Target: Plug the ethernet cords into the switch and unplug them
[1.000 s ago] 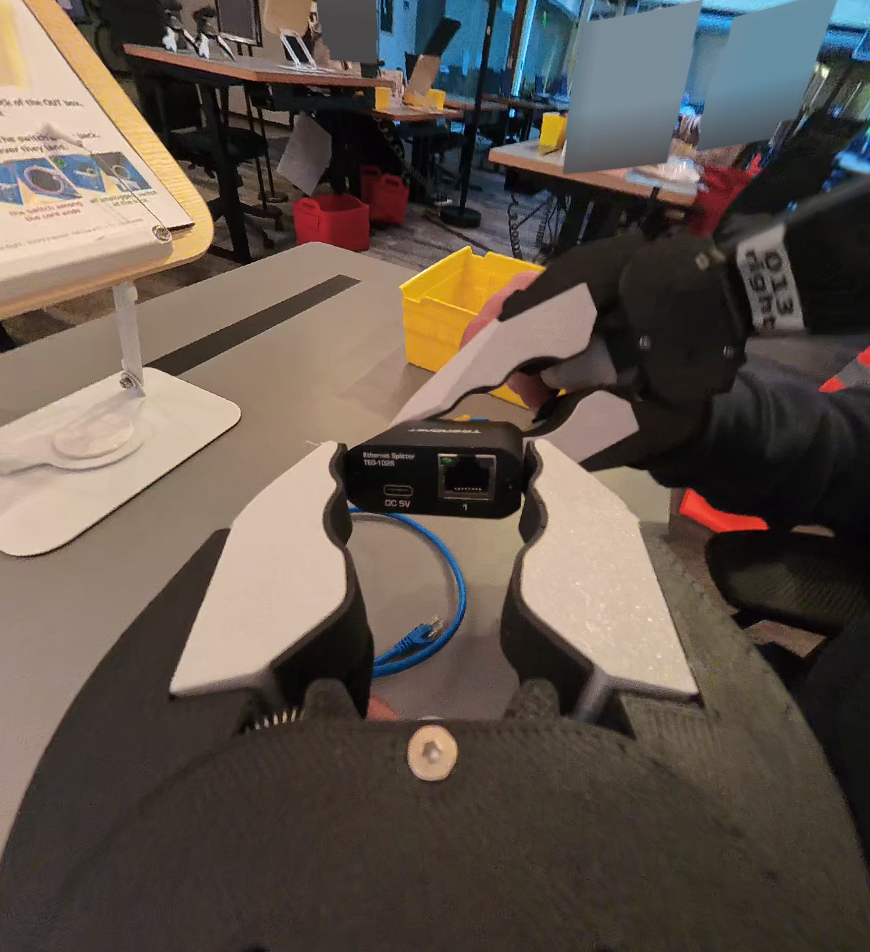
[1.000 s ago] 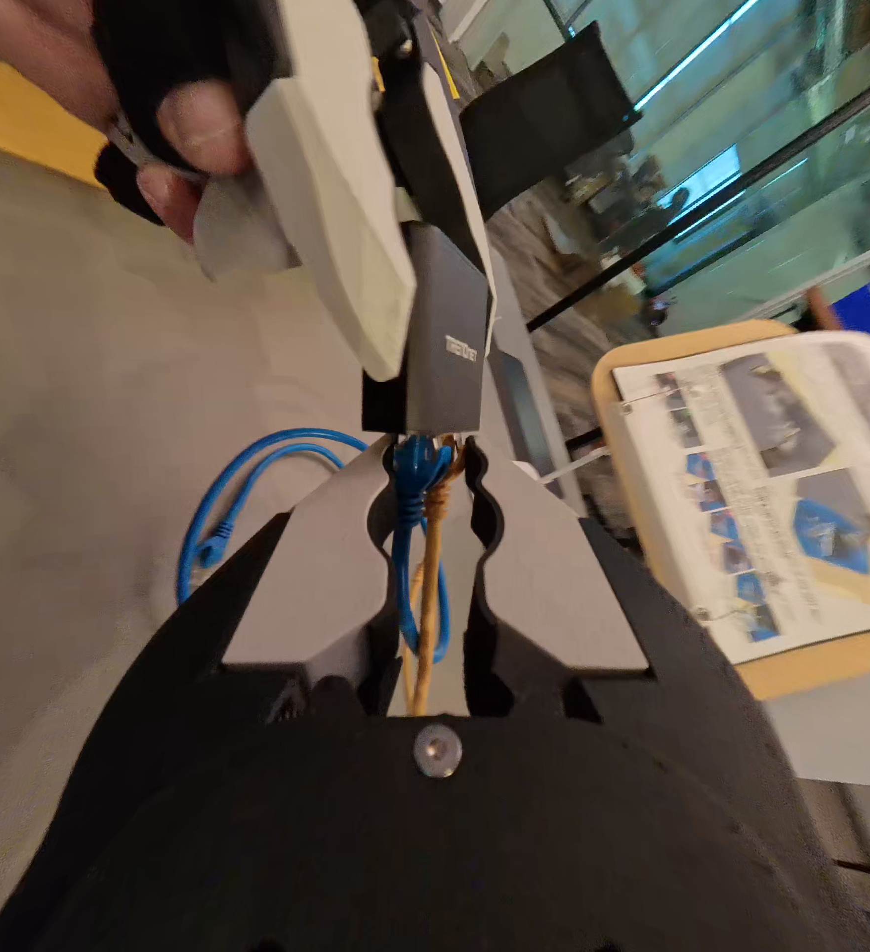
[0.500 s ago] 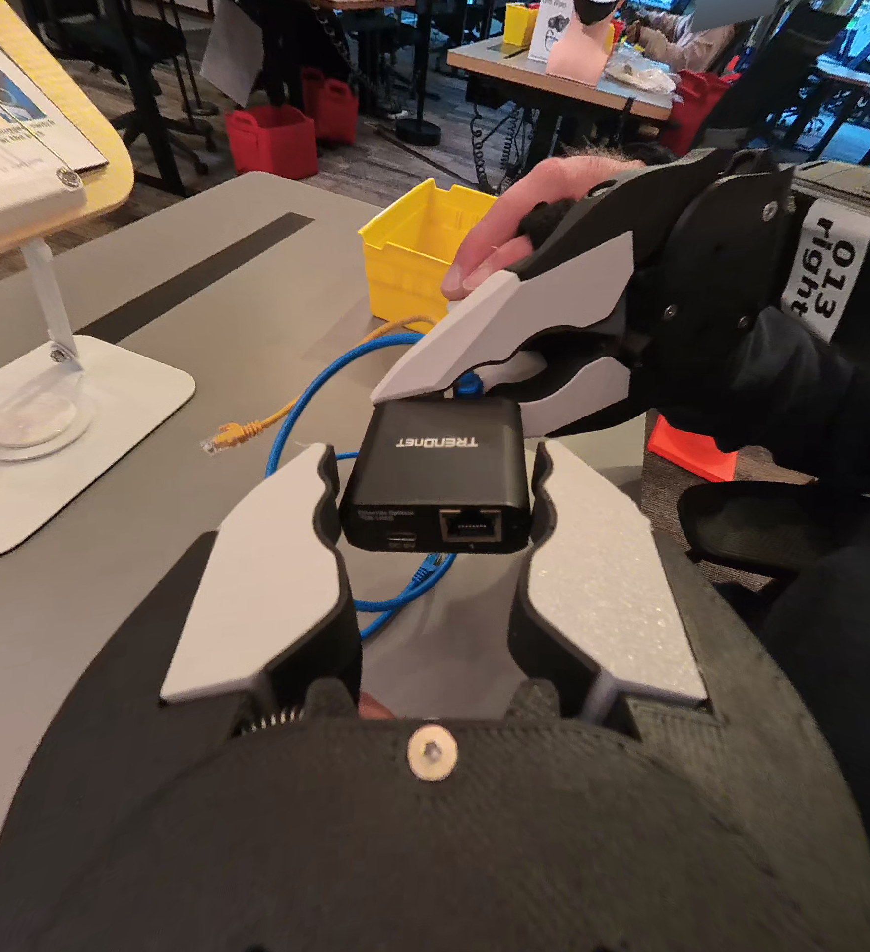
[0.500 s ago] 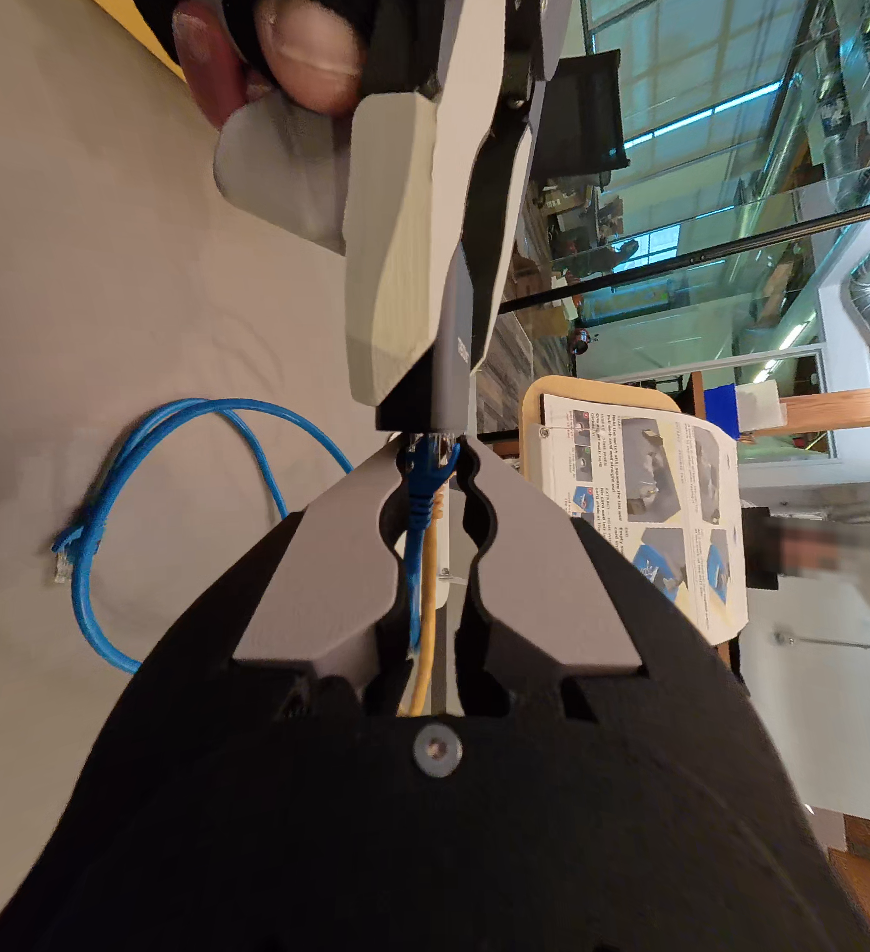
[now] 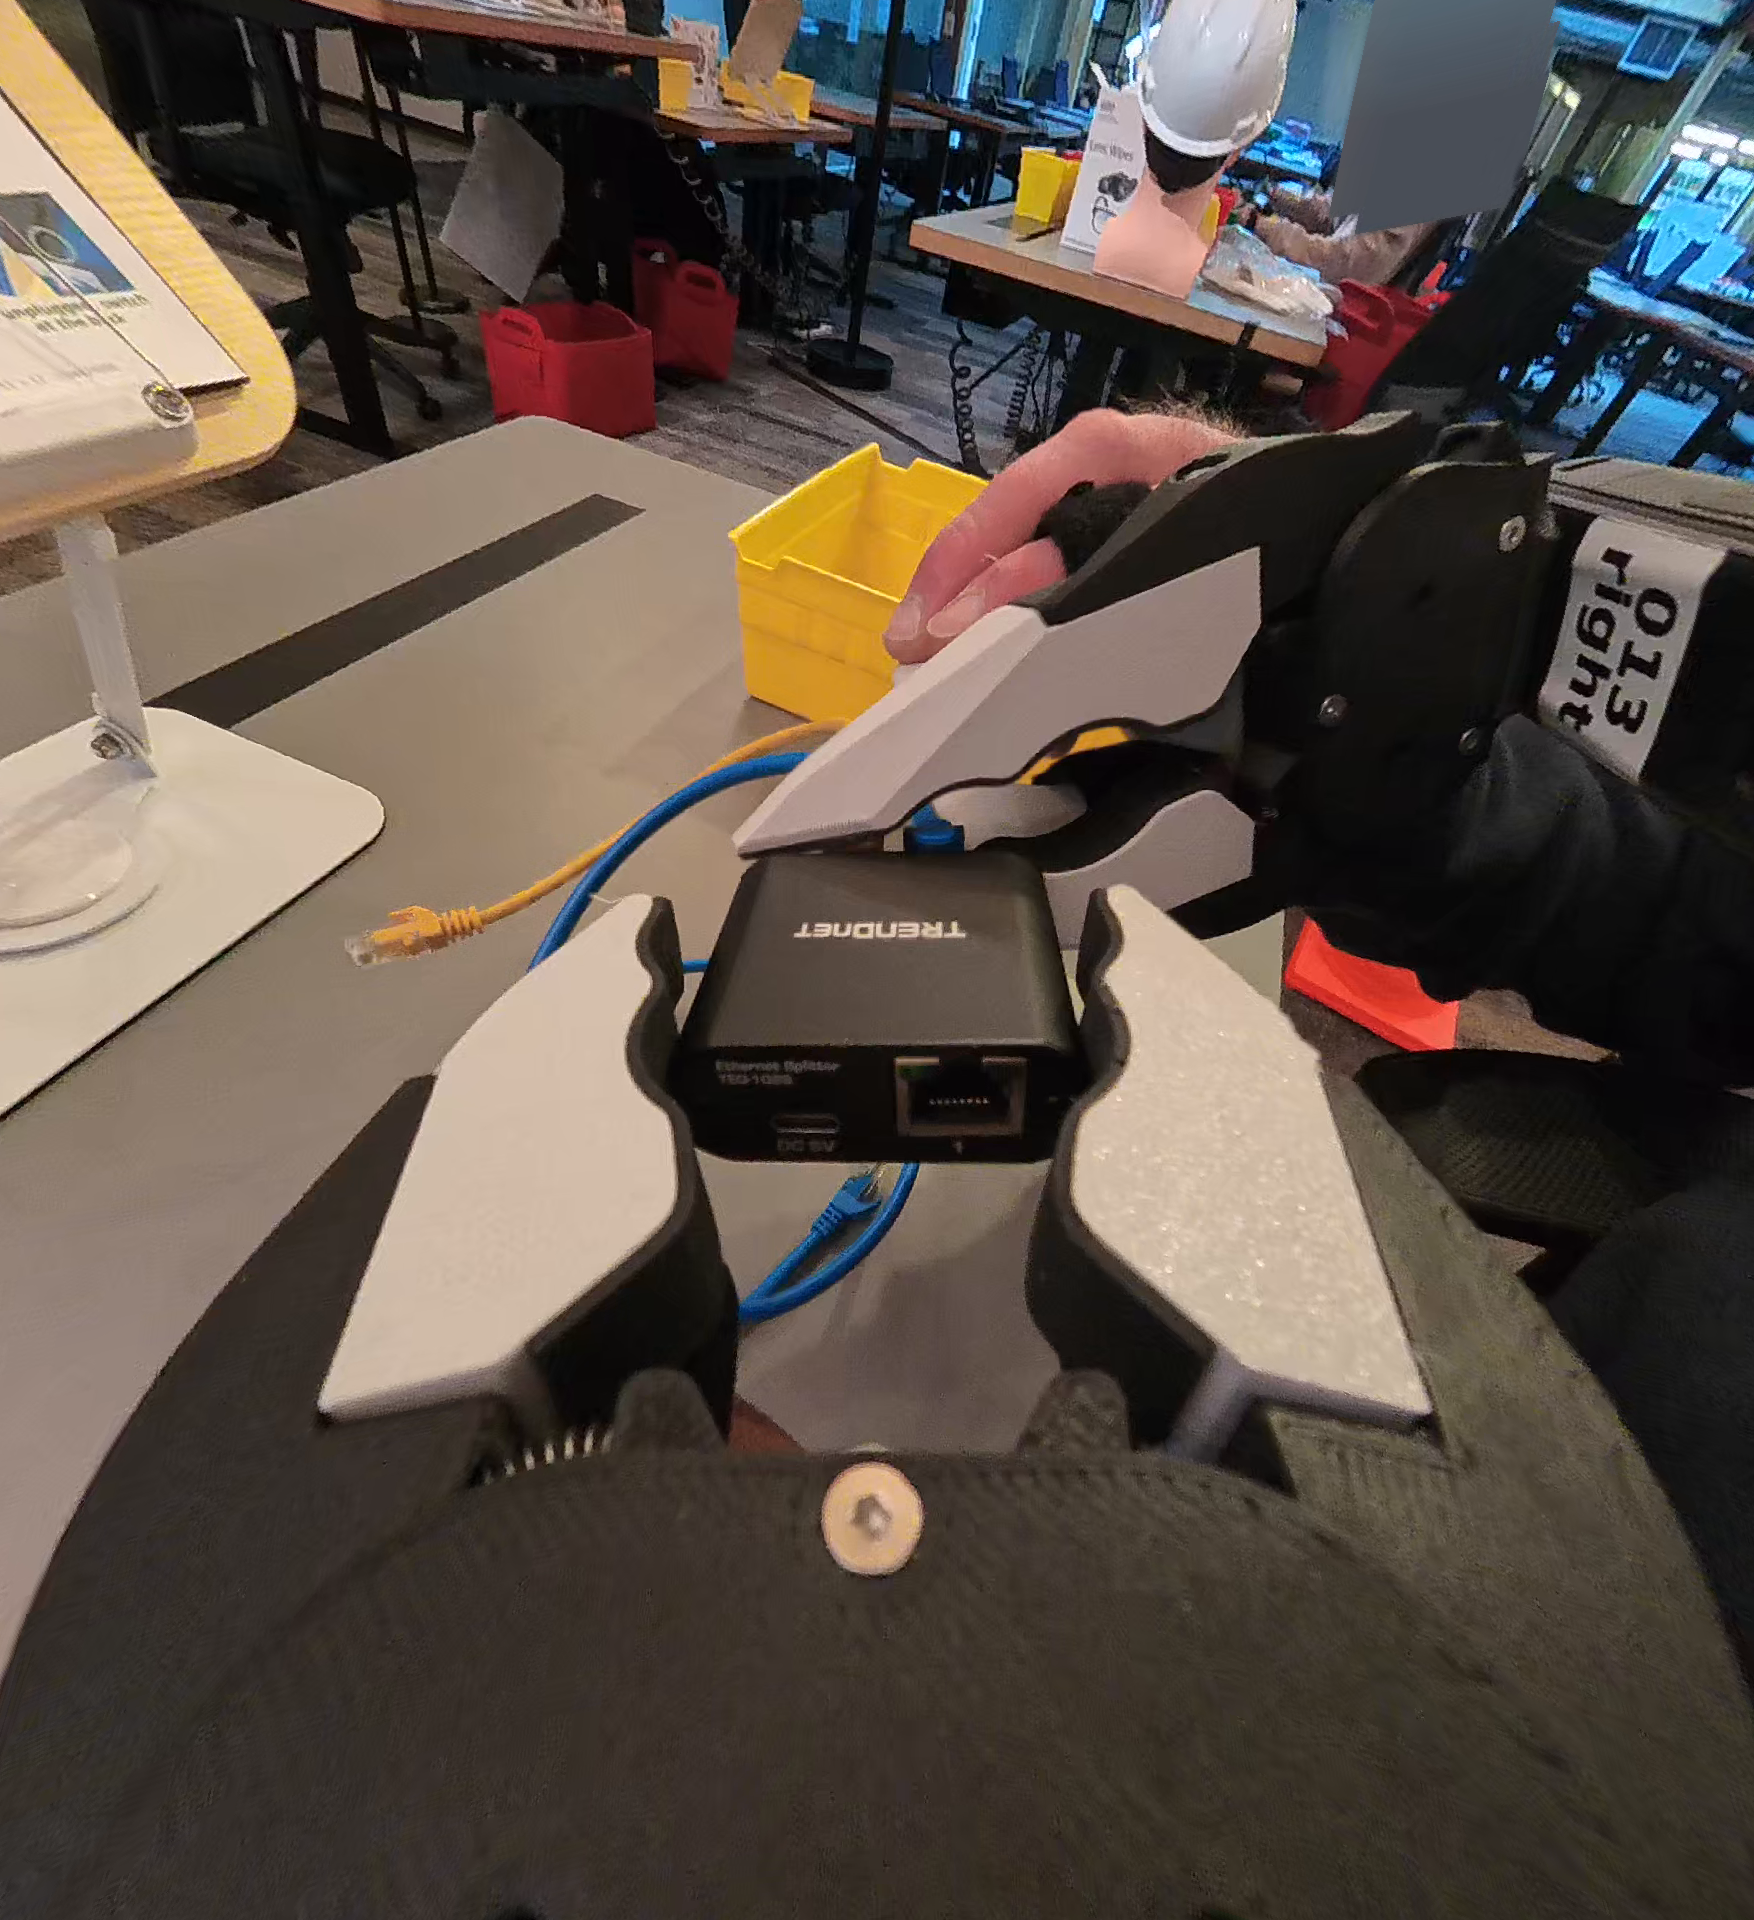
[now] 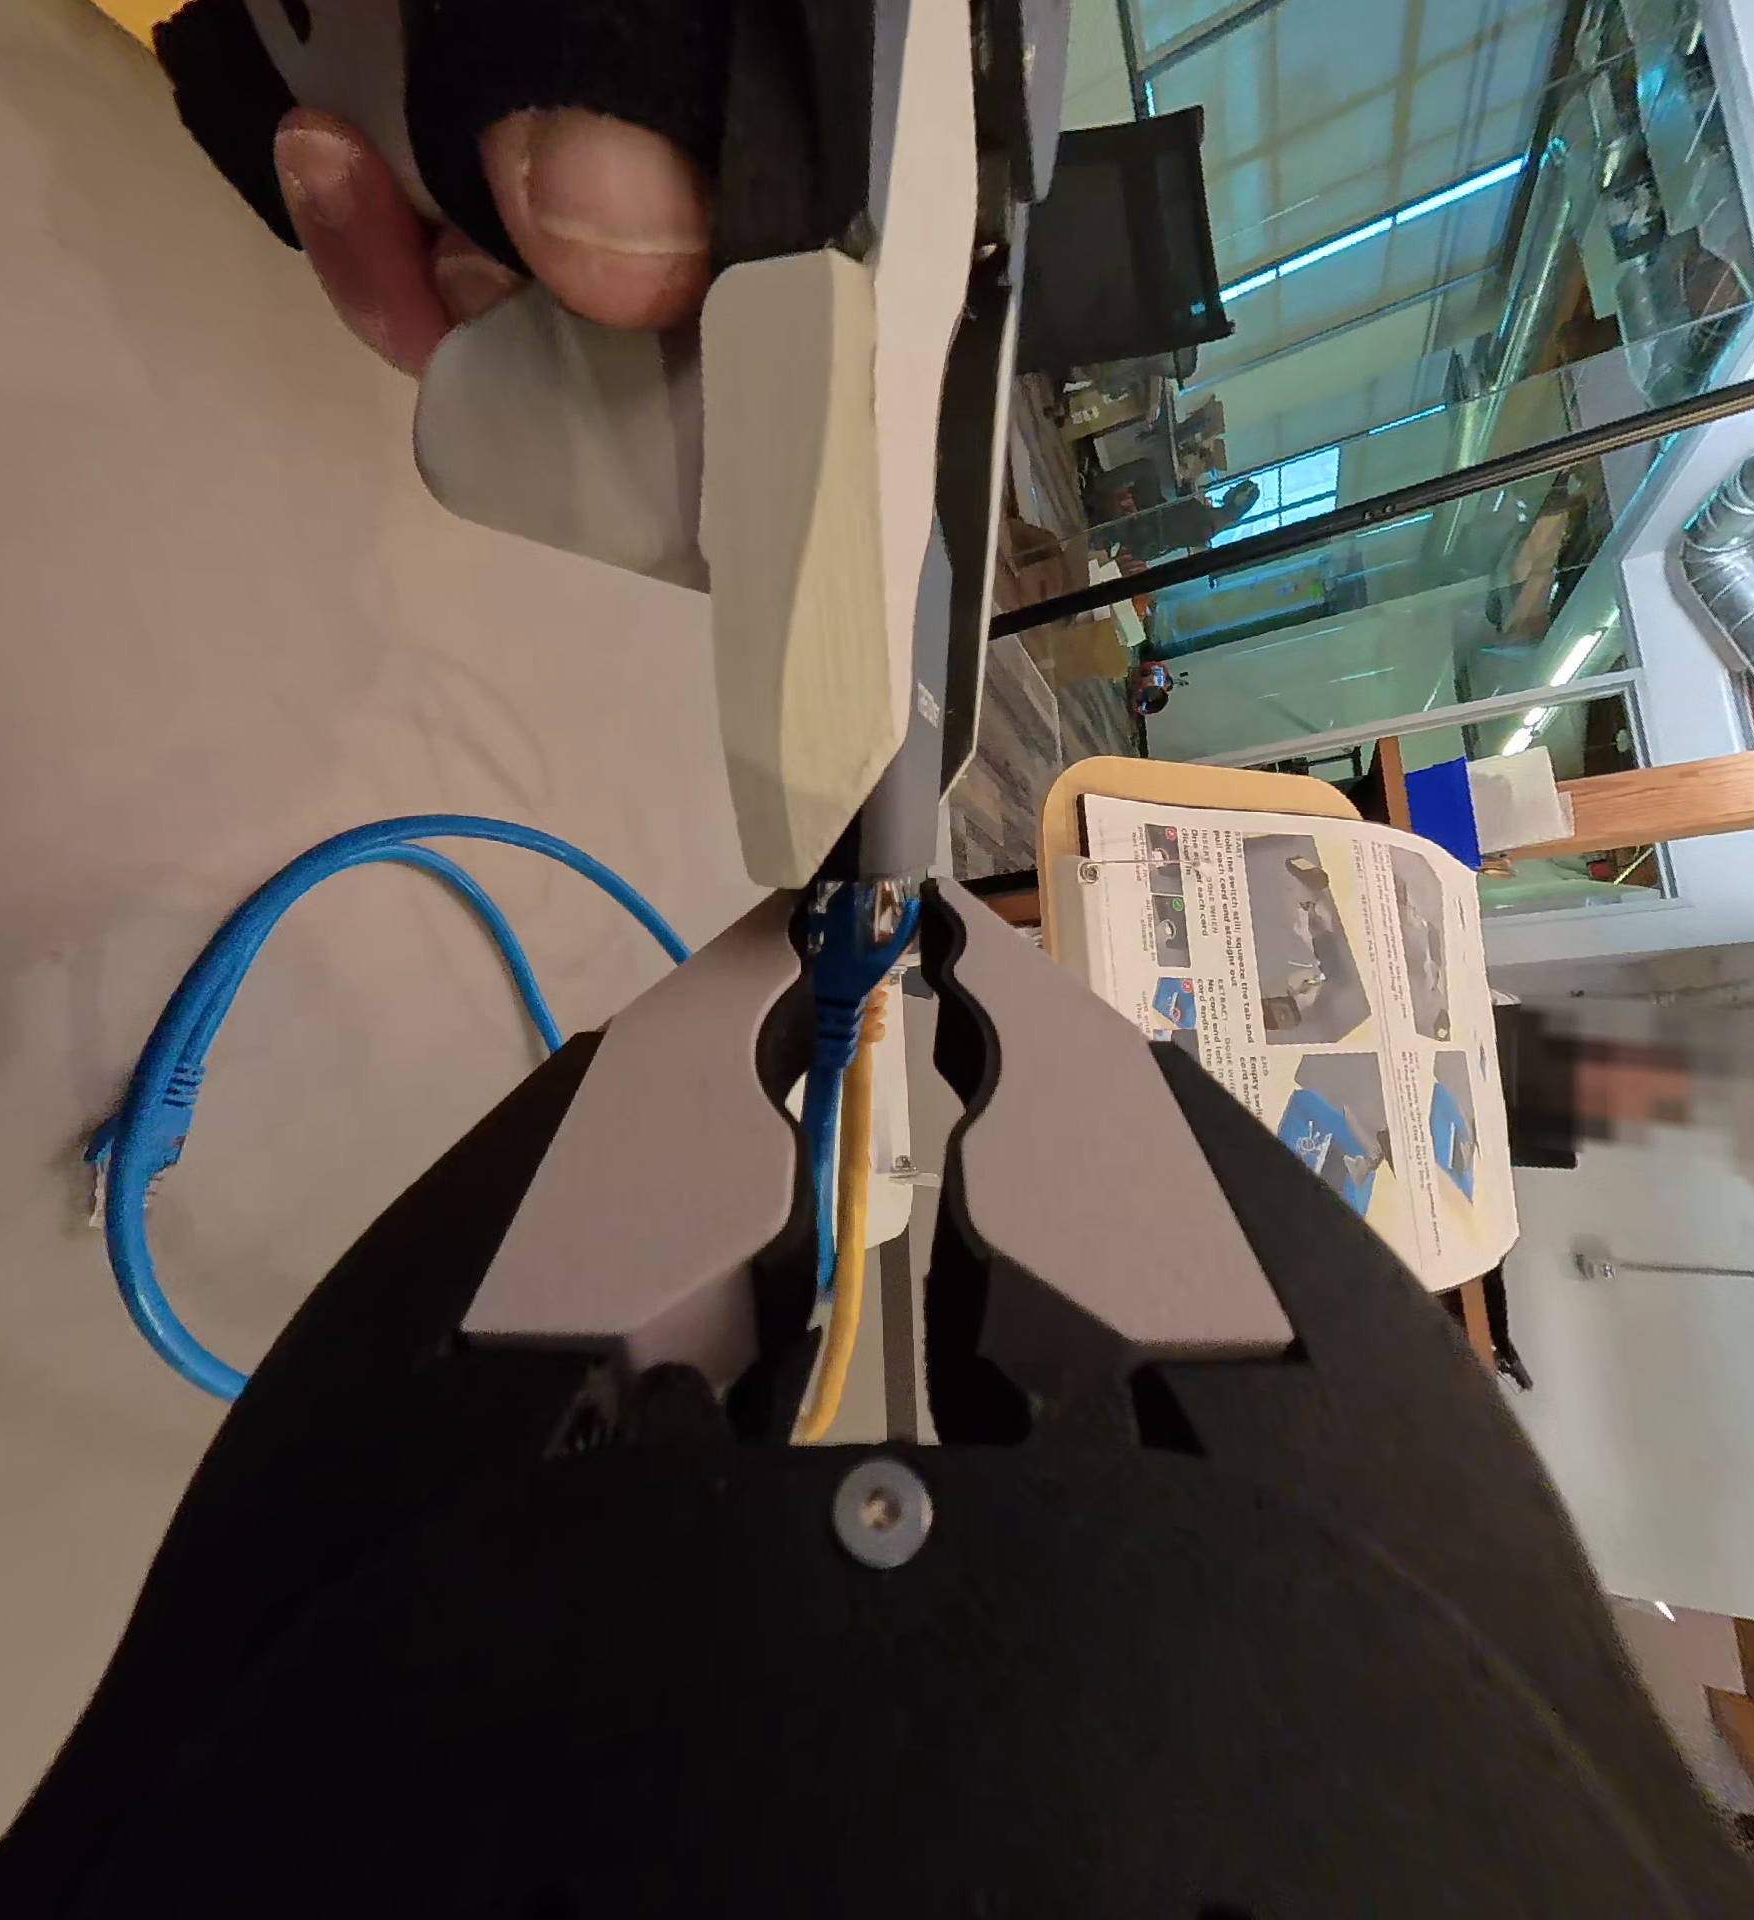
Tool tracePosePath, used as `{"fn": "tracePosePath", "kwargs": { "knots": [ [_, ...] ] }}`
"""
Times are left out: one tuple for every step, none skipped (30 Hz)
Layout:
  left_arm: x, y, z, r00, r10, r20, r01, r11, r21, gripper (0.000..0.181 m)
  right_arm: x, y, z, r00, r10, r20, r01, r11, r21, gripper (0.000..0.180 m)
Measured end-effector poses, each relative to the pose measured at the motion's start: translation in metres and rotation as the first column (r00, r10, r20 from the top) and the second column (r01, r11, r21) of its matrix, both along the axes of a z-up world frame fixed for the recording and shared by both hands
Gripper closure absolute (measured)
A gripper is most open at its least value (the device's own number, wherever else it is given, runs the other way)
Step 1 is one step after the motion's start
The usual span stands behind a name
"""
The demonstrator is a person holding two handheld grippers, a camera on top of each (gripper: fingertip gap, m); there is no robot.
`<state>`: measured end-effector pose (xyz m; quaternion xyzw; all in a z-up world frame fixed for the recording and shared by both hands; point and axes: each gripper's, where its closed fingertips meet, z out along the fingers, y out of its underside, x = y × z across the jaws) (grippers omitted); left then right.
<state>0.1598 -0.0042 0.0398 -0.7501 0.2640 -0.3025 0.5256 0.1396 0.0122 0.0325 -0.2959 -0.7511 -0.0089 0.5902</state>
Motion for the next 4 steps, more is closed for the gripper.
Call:
{"fn": "tracePosePath", "kwargs": {
  "knots": [
    [-0.0009, 0.0008, 0.0013, 1.000, 0.008, 0.017, -0.008, 1.000, 0.004, 0.107, 0.0001, 0.0002, 0.0014, 1.000, 0.002, -0.015, -0.002, 1.000, -0.010, 0.163],
    [-0.0025, 0.0018, 0.0021, 0.999, 0.019, 0.031, -0.019, 1.000, 0.005, 0.107, 0.0008, 0.0005, 0.0021, 1.000, 0.001, -0.025, -0.002, 1.000, -0.025, 0.160],
    [-0.0035, 0.0022, 0.0019, 0.999, 0.021, 0.041, -0.021, 1.000, 0.000, 0.107, 0.0018, 0.0019, 0.0026, 0.999, -0.006, -0.035, 0.005, 0.999, -0.040, 0.156],
    [-0.0046, 0.0027, 0.0021, 0.998, 0.026, 0.056, -0.026, 1.000, -0.004, 0.107, 0.0030, 0.0028, 0.0032, 0.999, -0.011, -0.046, 0.009, 0.999, -0.051, 0.154]
  ]
}}
